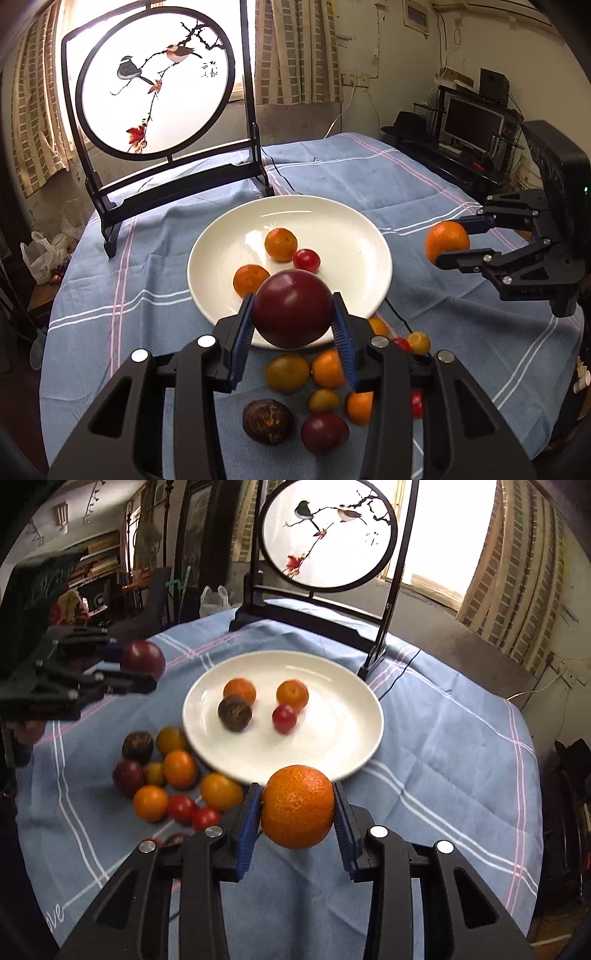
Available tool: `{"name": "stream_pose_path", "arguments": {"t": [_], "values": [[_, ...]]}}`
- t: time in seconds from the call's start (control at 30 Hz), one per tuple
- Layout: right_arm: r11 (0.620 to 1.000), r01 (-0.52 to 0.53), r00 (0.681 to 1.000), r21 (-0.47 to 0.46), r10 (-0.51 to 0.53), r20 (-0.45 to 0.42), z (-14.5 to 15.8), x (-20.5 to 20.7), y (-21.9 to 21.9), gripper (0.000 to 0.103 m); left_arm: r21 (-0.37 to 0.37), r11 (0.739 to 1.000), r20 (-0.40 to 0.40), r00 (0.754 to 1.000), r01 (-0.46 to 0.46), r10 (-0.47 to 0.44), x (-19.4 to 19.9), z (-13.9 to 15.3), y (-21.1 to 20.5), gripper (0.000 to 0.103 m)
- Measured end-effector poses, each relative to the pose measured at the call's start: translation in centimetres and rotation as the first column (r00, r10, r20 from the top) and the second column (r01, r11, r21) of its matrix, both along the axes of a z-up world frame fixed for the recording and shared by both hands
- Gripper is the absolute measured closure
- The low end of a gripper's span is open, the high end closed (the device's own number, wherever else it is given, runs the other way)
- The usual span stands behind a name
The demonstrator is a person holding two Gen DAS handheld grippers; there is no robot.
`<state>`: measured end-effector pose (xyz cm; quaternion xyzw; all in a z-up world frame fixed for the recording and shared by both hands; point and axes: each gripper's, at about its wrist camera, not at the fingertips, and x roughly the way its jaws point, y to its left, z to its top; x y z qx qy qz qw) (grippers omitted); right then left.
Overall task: Organize fruits
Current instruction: 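Place the plum and the orange on the plate and open both tools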
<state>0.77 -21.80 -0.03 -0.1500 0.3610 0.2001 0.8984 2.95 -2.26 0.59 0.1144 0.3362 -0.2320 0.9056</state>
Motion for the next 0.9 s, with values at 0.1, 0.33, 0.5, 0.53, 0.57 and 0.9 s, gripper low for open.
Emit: {"name": "stream_pose_path", "arguments": {"t": [0.1,0.33,0.5,0.53,0.57,0.9], "values": [[0.999,0.022,1.0,0.05,-0.021,-0.004,0.4,3.2,0.5,0.065,0.013,1.0,0.002,1.0,-0.011,0.011,2.2,0.0,-1.6,0.063],[0.995,0.071,0.996,0.069,-0.067,-0.055,-1.7,9.0,2.1,0.065,0.073,0.996,-0.02,0.998,-0.055,0.057,6.4,-1.6,-4.0,0.063],[0.993,0.089,0.992,0.079,-0.081,-0.092,-3.2,11.3,3.0,0.065,0.117,0.988,-0.044,0.993,-0.099,0.105,8.3,-3.3,-4.2,0.063],[0.993,0.089,0.992,0.079,-0.081,-0.098,-3.4,11.6,3.1,0.065,0.122,0.987,-0.047,0.993,-0.102,0.108,8.5,-3.5,-4.3,0.063],[0.993,0.089,0.992,0.078,-0.081,-0.101,-3.6,11.8,3.3,0.065,0.127,0.986,-0.049,0.992,-0.107,0.114,8.7,-3.8,-4.3,0.063],[0.99,0.118,0.985,0.077,-0.108,-0.132,-4.5,13.6,3.7,0.059,0.141,0.975,-0.045,0.982,-0.173,0.181,10.1,-4.5,-4.1,0.05]]}}
